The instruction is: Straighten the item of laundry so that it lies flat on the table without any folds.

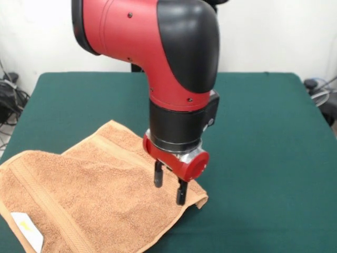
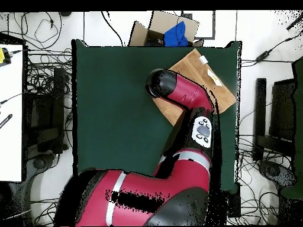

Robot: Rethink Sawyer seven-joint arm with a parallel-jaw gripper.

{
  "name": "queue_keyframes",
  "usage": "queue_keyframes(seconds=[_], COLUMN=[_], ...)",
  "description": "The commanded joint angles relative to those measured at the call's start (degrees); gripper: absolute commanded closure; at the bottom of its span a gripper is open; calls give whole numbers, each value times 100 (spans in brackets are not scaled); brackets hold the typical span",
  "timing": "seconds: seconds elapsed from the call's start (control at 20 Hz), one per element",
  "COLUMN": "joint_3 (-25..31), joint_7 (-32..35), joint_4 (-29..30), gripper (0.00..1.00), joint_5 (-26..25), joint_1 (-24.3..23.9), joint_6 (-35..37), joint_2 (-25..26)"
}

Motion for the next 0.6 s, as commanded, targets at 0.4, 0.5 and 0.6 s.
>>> queue_keyframes(seconds=[0.4,0.5,0.6], joint_3=[423,445,473], joint_7=[866,787,696], joint_4=[244,189,144], gripper=[0,0,0], joint_5=[116,88,58], joint_1=[-10,-49,-92], joint_6=[689,711,769], joint_2=[34,63,78])
